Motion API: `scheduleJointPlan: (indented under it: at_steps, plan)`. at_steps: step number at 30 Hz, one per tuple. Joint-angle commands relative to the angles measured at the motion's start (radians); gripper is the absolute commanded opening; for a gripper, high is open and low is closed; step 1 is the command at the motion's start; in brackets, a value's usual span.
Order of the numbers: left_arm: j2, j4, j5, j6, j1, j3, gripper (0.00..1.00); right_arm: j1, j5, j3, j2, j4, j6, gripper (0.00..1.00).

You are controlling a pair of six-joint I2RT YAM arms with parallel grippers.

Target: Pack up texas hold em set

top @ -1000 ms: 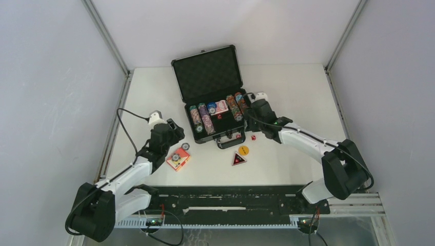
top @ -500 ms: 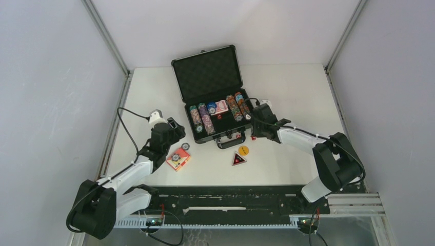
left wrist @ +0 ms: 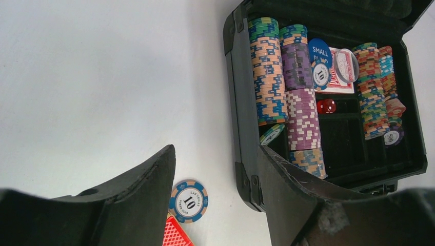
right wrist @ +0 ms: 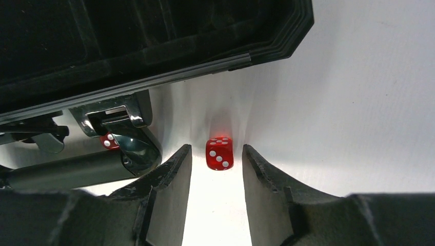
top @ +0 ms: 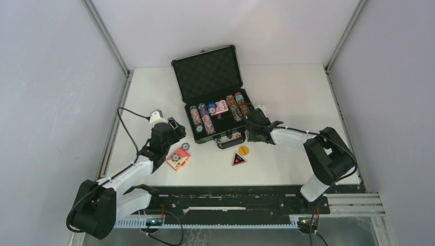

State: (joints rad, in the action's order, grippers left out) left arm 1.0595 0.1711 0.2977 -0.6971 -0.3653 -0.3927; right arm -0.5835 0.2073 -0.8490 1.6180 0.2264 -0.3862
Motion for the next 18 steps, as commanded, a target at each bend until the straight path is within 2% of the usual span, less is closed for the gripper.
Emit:
scheduleJointPlan:
  at_steps: [1, 7, 14, 18]
  plan:
    - [-0.006, 0.036, -0.019, 0.010, 0.005, -0.039, 0.65, -0.013, 0.047, -0.008, 0.015, -0.032, -0.022, 0.49]
    - [-0.011, 0.034, -0.017, 0.010, 0.006, -0.035, 0.65, -0.016, 0.064, -0.013, 0.026, -0.032, -0.032, 0.46]
    - [-0.010, 0.034, -0.022, 0.010, 0.005, -0.035, 0.65, -0.020, 0.079, -0.024, 0.027, -0.025, -0.033, 0.29]
    - [-0.012, 0.034, -0.022, 0.010, 0.005, -0.033, 0.65, -0.027, 0.086, -0.031, 0.016, -0.017, -0.033, 0.25]
